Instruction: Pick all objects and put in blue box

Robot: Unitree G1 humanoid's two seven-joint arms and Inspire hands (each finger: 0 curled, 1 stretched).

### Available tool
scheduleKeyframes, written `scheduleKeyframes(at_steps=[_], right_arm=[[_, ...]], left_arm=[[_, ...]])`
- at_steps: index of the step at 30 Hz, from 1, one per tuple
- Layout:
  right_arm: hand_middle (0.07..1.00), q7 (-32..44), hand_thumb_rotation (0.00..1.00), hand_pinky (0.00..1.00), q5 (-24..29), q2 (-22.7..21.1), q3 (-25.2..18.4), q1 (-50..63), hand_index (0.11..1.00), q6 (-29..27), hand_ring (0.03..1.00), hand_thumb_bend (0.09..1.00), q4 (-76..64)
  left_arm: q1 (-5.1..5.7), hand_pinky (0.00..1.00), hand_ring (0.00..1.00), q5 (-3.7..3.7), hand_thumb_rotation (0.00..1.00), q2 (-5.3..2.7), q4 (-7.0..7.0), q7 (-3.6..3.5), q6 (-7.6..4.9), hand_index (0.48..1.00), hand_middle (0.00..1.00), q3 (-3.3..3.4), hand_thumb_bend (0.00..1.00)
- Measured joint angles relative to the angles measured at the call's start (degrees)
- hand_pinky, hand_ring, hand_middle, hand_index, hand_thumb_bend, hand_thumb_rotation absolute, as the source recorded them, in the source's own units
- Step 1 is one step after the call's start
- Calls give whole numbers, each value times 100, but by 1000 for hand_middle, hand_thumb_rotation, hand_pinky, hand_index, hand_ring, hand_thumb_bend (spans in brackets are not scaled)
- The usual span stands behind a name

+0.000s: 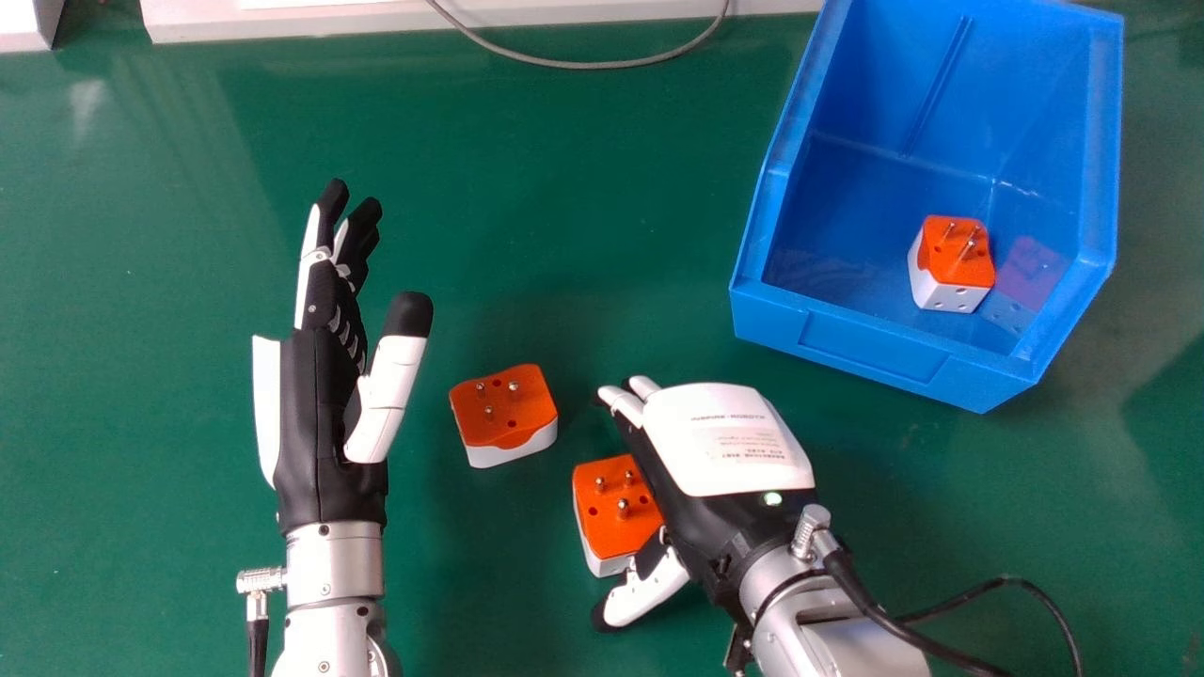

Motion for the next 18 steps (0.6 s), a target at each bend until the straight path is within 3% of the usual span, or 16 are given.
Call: scheduleKeyframes(at_steps=[7, 8, 12, 14, 18], right_arm=[[889, -285, 100, 644, 234, -11, -4, -184, 853, -54, 849, 879, 267], [861, -358, 64, 584, 256, -9, 1, -202, 819, -57, 794, 825, 318], [852, -418, 51, 563, 577, -8, -67, -233, 807, -84, 774, 806, 338], [727, -415, 32, 443, 719, -19, -107, -274, 766, -99, 648, 705, 347], [651, -444, 20, 355, 840, -28, -110, -390, 733, -98, 560, 640, 389]], left_arm=[[-1, 972, 932, -15, 812, -1, 0, -5, 0, 942, 916, 1, 944], [-1, 973, 932, -16, 811, -2, 0, -6, 0, 941, 916, 0, 942], [-1, 973, 932, -23, 810, -2, 0, -9, 0, 940, 917, 1, 941], [-1, 974, 932, -32, 807, -3, 0, -18, 0, 940, 917, 1, 938], [0, 974, 931, -29, 804, -2, 0, -14, 0, 939, 916, 1, 940]])
